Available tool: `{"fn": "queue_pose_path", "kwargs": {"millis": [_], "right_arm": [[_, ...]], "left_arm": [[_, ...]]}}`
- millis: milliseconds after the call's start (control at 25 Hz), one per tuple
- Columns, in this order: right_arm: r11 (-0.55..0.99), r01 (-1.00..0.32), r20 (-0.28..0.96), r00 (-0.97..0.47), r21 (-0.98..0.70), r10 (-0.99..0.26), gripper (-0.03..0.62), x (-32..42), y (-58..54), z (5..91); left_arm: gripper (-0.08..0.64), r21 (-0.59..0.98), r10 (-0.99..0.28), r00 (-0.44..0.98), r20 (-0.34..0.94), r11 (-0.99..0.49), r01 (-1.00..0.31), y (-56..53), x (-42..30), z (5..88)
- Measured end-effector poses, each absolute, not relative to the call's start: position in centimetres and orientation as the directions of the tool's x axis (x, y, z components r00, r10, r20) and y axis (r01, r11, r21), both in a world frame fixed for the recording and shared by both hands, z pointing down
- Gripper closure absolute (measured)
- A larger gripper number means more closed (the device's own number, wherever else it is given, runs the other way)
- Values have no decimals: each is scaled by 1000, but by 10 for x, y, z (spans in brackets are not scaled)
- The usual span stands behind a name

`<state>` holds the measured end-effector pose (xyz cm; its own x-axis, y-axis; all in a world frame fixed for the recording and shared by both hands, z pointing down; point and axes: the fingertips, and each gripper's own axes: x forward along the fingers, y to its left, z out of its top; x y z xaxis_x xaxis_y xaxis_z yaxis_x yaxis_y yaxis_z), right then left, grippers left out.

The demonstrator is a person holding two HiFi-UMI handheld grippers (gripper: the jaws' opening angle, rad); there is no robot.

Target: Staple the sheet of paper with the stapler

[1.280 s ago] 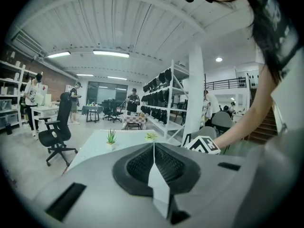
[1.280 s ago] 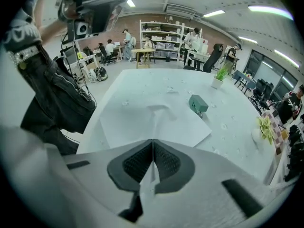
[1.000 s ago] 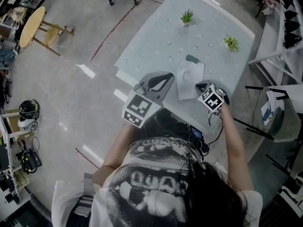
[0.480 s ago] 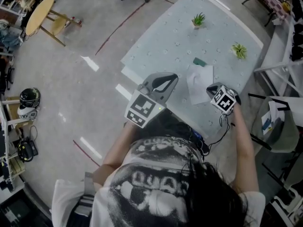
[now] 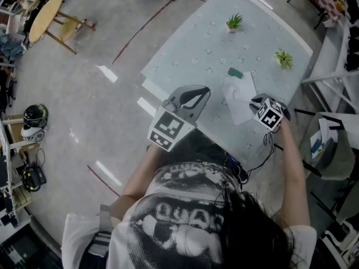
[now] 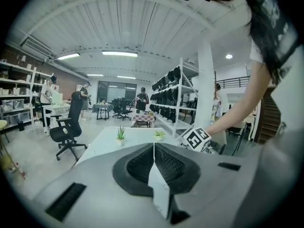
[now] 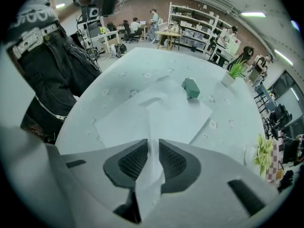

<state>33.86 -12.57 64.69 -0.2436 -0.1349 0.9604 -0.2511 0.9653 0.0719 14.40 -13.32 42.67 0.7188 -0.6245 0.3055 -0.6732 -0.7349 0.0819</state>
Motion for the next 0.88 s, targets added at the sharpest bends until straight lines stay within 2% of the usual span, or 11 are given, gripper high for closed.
{"fn": "queue_pose_path", "kwargs": {"millis": [400, 680, 880], "right_arm": [[896, -432, 907, -332, 98, -260, 494, 332, -149, 625], [776, -626, 838, -381, 76, -390, 514, 314, -182, 603], [634, -773, 784, -369, 40, -499, 542, 304, -216, 591]], "left_arm": [[555, 88, -590, 744, 314, -762, -642, -139, 147, 428], [555, 91, -529, 787, 317, -810, -580, -150, 151, 427], [555, 88, -483, 815, 321, -841, -534, -165, 147, 424]]}}
